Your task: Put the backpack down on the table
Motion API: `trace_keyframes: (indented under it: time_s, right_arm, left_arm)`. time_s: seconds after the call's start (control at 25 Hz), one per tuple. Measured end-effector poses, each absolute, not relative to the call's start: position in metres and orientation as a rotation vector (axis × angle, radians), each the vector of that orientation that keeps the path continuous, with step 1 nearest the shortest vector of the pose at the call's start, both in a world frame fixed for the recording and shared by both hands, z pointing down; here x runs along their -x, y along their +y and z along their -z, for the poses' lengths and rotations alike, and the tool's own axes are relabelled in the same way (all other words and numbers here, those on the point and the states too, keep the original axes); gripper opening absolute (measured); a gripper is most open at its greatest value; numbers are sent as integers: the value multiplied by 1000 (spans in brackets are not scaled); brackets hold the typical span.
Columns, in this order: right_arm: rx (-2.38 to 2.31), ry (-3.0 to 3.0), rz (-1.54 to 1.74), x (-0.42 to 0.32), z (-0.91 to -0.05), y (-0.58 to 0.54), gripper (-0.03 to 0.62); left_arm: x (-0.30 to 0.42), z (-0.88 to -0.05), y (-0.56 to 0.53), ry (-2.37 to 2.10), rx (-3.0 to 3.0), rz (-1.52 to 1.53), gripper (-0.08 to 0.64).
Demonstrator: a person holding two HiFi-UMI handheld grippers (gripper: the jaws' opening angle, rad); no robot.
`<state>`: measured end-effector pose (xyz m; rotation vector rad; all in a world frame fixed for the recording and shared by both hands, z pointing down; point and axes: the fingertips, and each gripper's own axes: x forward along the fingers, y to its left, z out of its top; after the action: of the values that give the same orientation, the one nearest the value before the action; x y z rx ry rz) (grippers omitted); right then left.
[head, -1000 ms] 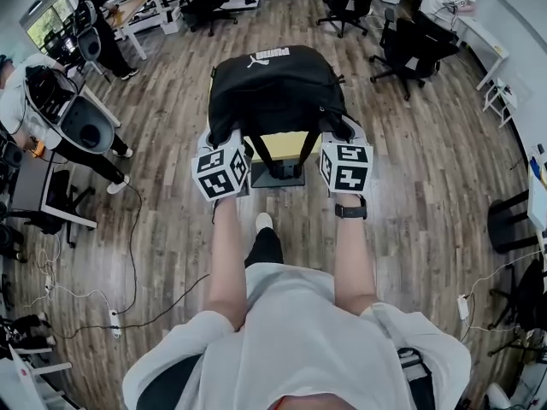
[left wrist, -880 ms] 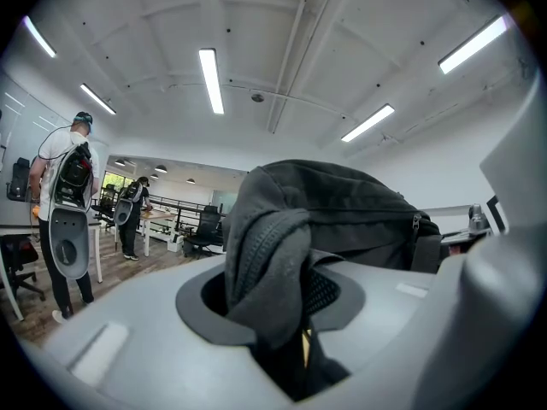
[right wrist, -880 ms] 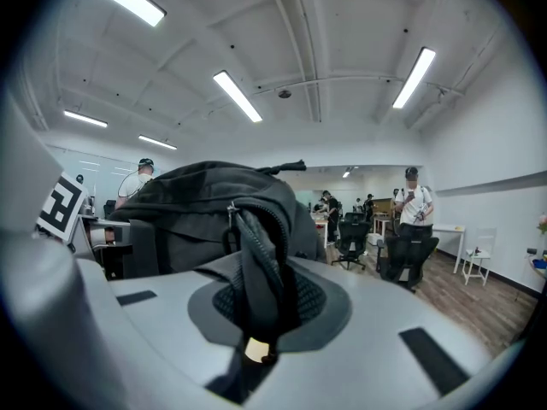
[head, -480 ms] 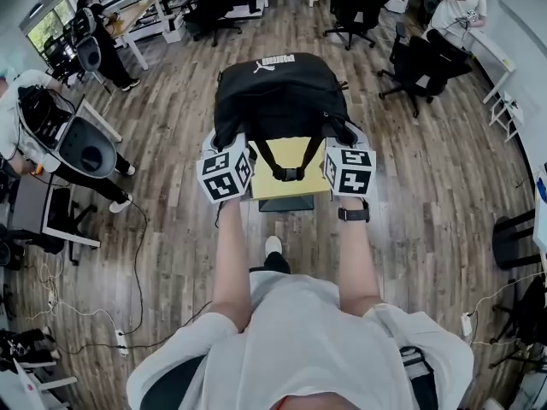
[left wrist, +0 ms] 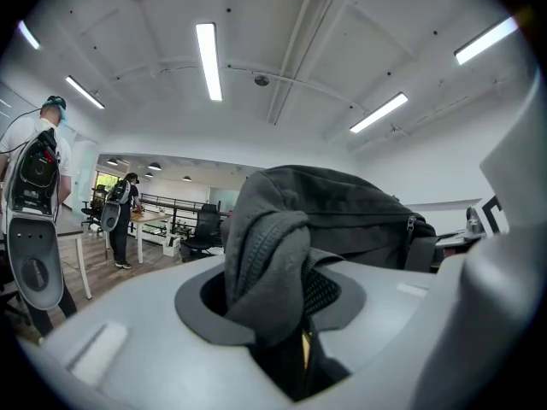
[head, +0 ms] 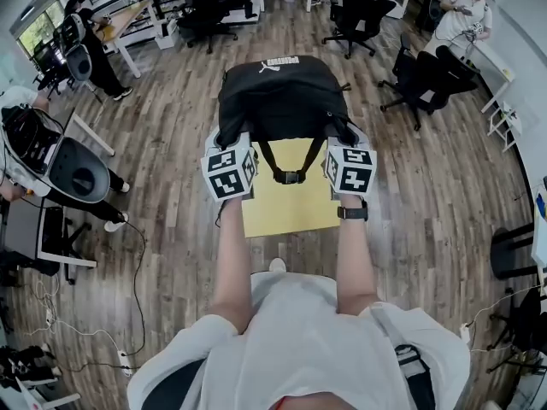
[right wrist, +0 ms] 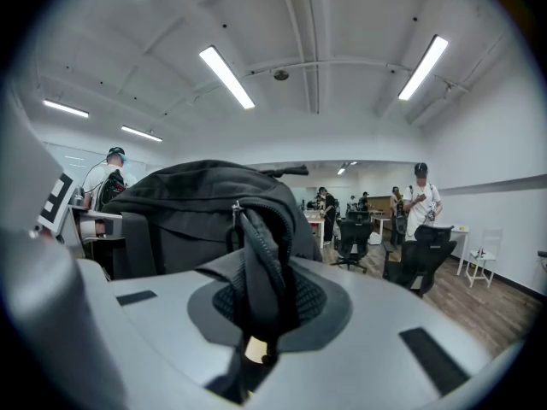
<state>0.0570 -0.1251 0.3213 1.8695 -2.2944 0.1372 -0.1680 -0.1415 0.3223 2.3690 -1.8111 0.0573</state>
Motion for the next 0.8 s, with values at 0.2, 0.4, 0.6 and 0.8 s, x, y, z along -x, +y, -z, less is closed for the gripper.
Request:
trace_keyframes:
  time_s: [0.2, 0.4, 0.6, 0.8]
  right_arm:
    - [-1886, -2275, -164, -40, -340, -160, 34]
    - [-1937, -2259, -138, -48, -348, -180, 34]
    - [-1938, -2244, -163, -68, -360, -212, 34]
    - [-1906, -2212, -213, -80, -377, -245, 34]
  left_arm:
    - [184, -334, -181, -1761, -2380, -108, 133]
    - [179, -351, -203, -1731, -2377, -111, 137]
    - [159, -363, -236, -1687, -2365, -112, 138]
    - [146, -383, -269, -1677, -2319, -147, 138]
